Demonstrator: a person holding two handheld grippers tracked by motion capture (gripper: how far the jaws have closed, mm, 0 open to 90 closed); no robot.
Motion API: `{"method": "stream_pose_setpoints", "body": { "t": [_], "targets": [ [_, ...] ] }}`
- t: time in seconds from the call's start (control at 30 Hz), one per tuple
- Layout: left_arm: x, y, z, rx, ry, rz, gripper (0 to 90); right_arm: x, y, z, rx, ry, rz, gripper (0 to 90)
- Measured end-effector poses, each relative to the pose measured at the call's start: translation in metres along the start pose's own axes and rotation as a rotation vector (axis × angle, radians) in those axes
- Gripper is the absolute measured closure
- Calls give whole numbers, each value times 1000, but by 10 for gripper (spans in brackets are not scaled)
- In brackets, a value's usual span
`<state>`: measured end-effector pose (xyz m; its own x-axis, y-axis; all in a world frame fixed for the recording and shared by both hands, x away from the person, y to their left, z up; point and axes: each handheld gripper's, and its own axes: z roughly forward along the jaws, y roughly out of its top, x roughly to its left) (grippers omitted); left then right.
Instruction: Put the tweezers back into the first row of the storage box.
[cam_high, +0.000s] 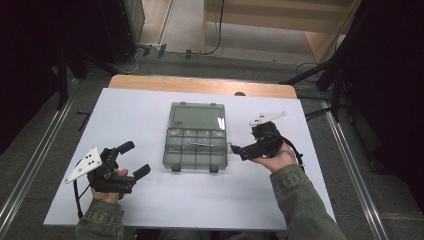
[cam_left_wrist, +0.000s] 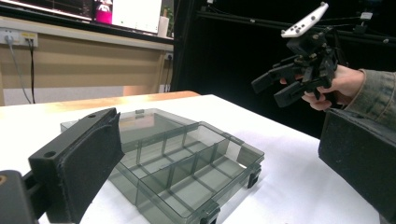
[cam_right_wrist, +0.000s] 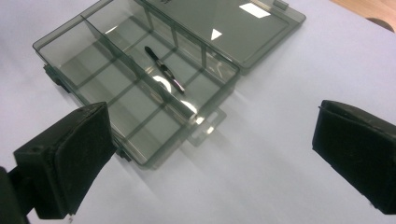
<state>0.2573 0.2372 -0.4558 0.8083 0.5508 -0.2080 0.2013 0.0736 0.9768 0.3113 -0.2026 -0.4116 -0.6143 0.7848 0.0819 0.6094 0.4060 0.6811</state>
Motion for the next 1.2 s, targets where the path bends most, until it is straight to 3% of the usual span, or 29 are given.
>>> {"method": "stream_pose_setpoints", "body": {
  "t": [0.33,0.47,0.6,0.67,0.73,0.93,1.2],
  "targets": [
    [0,0,1,-2,-2,2,0,-10,-38,-17,-56,-27,36,0],
    [-1,-1,2,0,-2,0,0,-13,-47,-20,-54,-29,49,0],
    [-1,-1,2,1,-3,0,0,-17,-59,-26,-95,-40,69,0],
    [-1,-1,2,2,-3,0,0,-18,-64,-28,-85,-49,73,0],
    [-1,-1,2,1,-3,1,0,-19,-72,-31,-128,-59,78,0],
    [-1,-1,2,6,-3,4,0,-22,-92,-32,-143,-79,78,0],
    [-1,-1,2,9,-2,7,0,-29,-123,-37,-269,-80,125,0]
  ]
}}
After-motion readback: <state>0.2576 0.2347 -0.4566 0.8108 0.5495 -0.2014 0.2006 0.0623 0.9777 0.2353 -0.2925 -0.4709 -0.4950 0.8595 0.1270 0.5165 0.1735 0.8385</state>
